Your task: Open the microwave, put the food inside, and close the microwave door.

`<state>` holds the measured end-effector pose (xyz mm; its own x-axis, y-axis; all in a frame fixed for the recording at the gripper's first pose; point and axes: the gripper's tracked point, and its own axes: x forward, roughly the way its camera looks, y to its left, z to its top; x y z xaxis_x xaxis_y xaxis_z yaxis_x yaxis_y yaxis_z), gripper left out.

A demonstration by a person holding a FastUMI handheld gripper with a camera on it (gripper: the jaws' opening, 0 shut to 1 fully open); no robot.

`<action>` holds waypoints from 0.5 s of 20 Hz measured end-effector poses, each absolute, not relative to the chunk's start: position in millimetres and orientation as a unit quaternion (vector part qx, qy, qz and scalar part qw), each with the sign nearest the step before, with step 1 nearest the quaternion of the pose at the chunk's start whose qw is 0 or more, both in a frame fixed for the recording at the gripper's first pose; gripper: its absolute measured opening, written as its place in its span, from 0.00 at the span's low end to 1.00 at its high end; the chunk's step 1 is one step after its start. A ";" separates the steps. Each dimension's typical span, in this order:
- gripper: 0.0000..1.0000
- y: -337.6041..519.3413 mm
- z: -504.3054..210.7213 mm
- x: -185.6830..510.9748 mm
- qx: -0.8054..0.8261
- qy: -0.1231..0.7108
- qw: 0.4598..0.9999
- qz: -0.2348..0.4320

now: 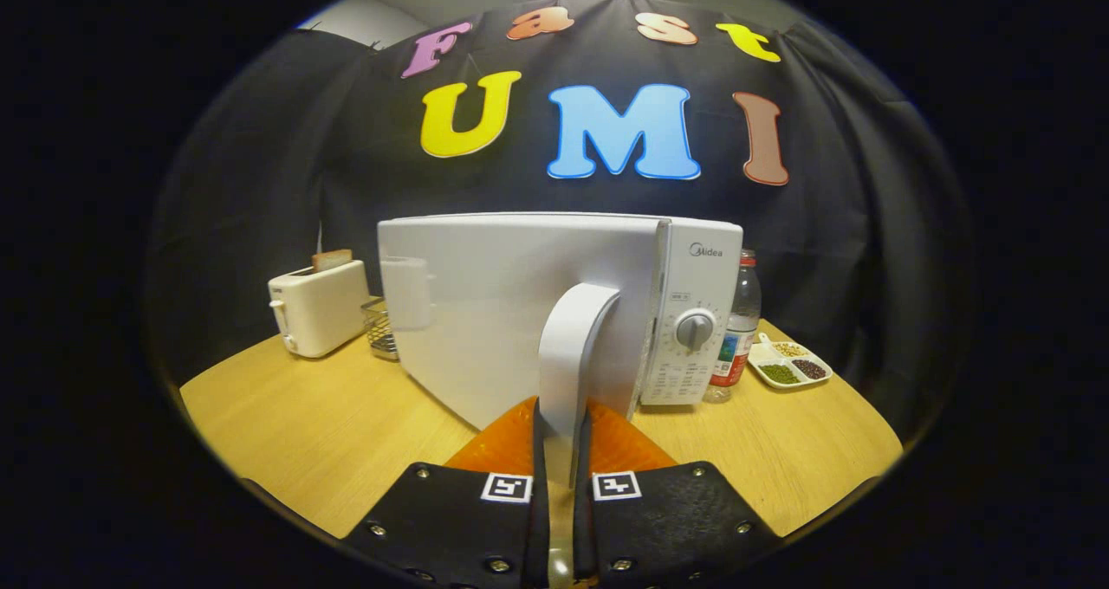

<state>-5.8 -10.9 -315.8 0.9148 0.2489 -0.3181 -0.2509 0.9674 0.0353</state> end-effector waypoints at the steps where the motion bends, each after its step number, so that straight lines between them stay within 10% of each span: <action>1: 0.11 2.3 -314.1 -20.9 0.002 0.155 0.977 0.144; 10: 0.11 102.8 -304.1 -92.2 -0.020 0.065 0.988 0.141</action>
